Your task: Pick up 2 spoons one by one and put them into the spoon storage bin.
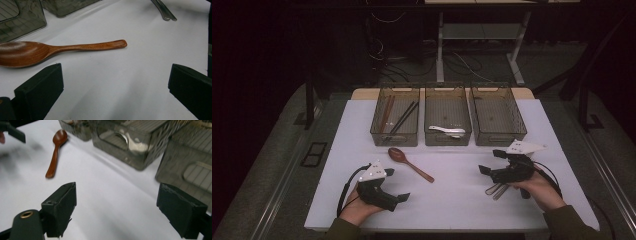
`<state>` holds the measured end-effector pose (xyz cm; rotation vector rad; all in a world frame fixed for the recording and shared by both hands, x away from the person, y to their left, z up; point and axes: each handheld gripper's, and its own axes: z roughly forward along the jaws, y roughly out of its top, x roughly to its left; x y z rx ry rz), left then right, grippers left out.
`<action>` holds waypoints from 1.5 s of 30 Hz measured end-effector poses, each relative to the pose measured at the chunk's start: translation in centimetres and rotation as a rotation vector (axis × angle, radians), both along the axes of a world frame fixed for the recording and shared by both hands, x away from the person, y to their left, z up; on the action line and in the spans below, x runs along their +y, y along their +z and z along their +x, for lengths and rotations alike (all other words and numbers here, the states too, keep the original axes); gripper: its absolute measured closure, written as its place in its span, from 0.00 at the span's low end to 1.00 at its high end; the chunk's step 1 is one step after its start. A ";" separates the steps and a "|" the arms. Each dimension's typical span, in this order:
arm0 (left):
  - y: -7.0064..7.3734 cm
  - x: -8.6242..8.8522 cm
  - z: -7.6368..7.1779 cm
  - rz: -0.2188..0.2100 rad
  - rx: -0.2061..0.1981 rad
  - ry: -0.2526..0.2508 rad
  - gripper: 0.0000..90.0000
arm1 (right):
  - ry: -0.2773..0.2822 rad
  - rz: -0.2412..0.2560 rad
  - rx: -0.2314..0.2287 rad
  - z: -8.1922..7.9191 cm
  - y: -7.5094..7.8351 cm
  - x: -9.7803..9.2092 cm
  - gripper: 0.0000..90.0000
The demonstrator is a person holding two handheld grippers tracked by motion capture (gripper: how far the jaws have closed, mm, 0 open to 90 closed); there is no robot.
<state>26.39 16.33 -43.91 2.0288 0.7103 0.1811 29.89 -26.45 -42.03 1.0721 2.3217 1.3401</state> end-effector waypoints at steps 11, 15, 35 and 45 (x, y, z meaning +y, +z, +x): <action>0.6 -0.3 0.5 -0.005 -0.001 0.002 0.14 | 0.012 -0.022 0.011 -2.5 -2.2 -1.9 0.18; 1.0 -0.5 1.1 -0.015 -0.008 0.004 0.26 | -0.008 -0.006 0.023 -3.0 -2.4 -2.8 0.18; 1.7 -1.7 8.9 0.101 0.019 0.114 0.99 | -0.010 -0.026 0.018 -3.0 -2.7 -3.1 0.18; 0.4 -2.9 11.3 0.199 0.047 0.149 0.99 | -0.006 -0.036 0.018 -3.0 -2.8 -3.0 0.18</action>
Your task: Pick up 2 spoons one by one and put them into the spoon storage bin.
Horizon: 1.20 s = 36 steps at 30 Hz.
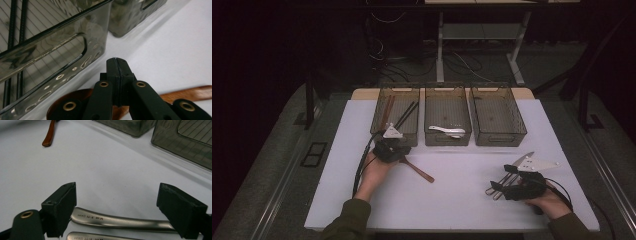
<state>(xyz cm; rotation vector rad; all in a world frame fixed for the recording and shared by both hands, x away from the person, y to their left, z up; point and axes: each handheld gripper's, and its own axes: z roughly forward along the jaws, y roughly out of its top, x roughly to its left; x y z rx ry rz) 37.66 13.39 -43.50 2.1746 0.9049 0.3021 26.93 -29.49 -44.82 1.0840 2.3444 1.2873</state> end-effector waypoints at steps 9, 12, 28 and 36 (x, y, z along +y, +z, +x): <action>-0.6 0.5 0.9 0.039 0.020 0.047 0.99 | 0.004 -0.006 -0.001 0.0 0.0 0.0 0.18; -0.6 0.6 0.9 0.061 0.029 0.045 0.99 | 0.004 -0.006 -0.001 0.0 -0.1 0.0 0.18; -0.3 2.2 -0.8 0.107 0.077 0.025 0.99 | 0.003 -0.003 0.000 -0.1 0.0 -0.1 0.18; 0.1 3.4 -2.7 0.112 0.097 0.008 0.99 | 0.005 -0.002 -0.001 -0.1 0.0 -0.1 0.18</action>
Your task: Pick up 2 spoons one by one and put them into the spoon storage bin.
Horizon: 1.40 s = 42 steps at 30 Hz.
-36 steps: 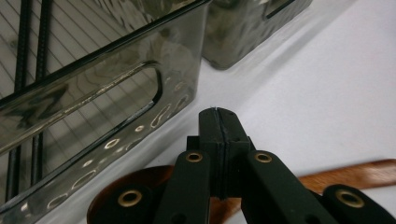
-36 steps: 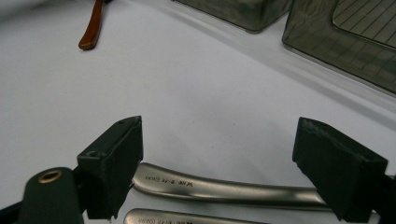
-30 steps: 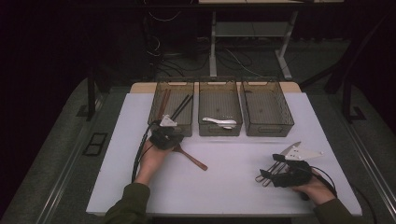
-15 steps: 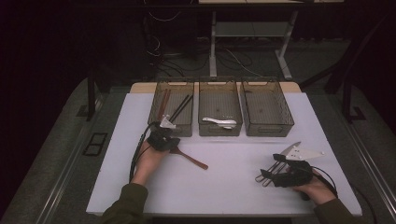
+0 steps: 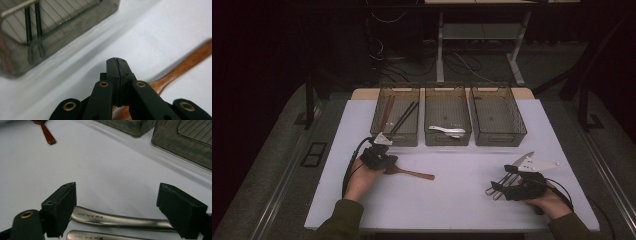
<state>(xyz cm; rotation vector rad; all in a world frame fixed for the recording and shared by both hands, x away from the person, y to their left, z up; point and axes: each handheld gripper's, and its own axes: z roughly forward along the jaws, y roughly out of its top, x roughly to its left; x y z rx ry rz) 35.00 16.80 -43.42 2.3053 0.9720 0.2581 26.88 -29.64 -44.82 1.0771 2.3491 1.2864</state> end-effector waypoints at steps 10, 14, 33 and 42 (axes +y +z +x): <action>0.2 0.8 -2.3 -0.030 -0.006 -0.014 0.98 | 0.006 0.001 -0.002 0.0 0.0 0.1 0.18; 0.9 1.5 -2.6 -0.086 -0.036 -0.011 0.84 | 0.008 0.001 -0.002 0.0 0.0 0.2 0.18; -0.1 3.2 -4.7 -0.076 -0.022 -0.009 0.43 | 0.014 -0.003 -0.001 0.1 0.0 0.2 0.18; -0.4 2.9 -4.8 -0.037 -0.004 -0.047 0.44 | 0.011 -0.003 -0.001 0.1 0.0 0.2 0.18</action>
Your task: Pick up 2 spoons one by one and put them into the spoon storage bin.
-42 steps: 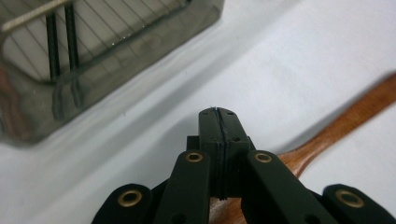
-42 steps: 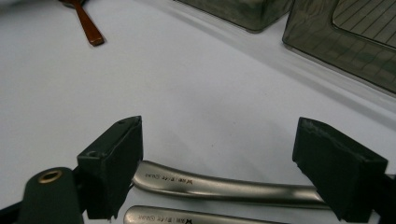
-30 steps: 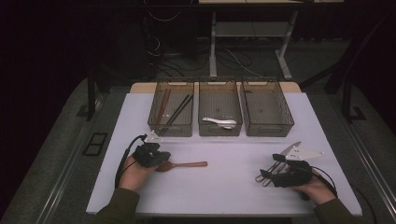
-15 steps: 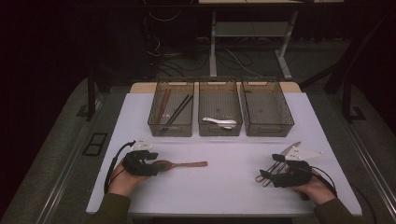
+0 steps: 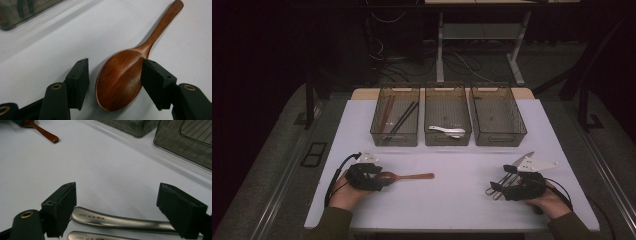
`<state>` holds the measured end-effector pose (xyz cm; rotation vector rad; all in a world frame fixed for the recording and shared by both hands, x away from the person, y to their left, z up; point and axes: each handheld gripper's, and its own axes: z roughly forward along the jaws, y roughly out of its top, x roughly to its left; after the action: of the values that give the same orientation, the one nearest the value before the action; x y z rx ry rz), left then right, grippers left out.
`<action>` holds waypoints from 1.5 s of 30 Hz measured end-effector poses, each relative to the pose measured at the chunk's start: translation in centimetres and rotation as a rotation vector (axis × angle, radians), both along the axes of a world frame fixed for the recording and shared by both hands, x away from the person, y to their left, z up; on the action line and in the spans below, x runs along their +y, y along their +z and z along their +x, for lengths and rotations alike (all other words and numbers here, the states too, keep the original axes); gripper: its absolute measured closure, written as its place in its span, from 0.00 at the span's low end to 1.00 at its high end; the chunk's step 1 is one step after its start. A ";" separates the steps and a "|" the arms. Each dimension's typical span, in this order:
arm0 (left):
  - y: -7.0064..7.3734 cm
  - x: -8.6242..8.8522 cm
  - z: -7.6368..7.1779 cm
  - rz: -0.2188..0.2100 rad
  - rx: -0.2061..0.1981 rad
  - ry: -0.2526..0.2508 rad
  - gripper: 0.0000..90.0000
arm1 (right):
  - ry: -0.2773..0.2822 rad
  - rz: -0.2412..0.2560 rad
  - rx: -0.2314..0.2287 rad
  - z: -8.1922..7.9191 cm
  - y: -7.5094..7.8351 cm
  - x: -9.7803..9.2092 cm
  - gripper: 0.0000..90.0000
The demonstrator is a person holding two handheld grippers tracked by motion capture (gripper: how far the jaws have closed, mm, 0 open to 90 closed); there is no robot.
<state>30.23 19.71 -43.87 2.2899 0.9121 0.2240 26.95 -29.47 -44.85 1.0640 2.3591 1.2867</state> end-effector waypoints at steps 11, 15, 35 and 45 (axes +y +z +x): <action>0.2 -0.1 -0.3 0.010 0.013 -0.076 0.61 | -0.002 0.000 0.001 0.0 0.0 0.0 0.18; 0.3 -0.2 -0.4 0.016 0.013 -0.103 0.69 | -0.002 0.000 -0.002 0.0 0.0 0.0 0.18; 0.4 -0.3 -0.5 0.015 0.039 -0.159 0.87 | 0.003 -0.002 -0.004 0.0 -0.1 0.0 0.18; 0.8 -0.6 -0.5 -0.023 0.033 -0.154 0.87 | 0.006 -0.004 -0.003 0.0 -0.1 0.1 0.18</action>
<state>29.76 19.11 -43.11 2.3354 0.7463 0.1088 26.92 -29.39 -44.90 1.0543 2.3637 1.2847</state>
